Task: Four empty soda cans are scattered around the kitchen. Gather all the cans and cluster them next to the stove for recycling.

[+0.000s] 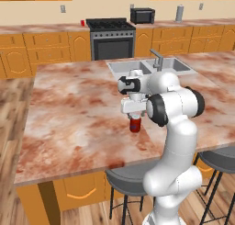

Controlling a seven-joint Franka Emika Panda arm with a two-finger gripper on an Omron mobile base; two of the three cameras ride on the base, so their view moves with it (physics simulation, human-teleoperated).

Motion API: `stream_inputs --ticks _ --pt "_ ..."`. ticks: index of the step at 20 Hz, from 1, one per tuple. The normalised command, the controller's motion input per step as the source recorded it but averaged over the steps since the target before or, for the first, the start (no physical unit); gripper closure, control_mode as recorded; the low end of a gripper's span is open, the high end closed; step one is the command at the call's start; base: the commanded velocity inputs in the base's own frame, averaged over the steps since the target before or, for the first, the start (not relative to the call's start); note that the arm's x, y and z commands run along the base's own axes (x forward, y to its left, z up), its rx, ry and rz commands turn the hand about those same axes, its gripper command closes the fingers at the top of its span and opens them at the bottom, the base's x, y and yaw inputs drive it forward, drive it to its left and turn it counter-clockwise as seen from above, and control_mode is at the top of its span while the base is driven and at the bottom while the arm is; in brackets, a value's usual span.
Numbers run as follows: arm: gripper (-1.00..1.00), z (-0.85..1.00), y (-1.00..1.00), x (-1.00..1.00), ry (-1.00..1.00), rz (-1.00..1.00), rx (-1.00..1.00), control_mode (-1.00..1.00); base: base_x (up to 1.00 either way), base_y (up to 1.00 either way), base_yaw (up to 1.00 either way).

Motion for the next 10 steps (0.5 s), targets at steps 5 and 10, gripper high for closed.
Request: stream_inputs --ticks 5,10 --pt "-1.00 -0.15 0.00 0.00 0.00 0.00 0.00 -1.00 0.00 0.00 0.00" --pt "-1.00 -0.08 0.00 -0.09 0.00 0.00 0.00 -1.00 0.00 0.00 0.00"
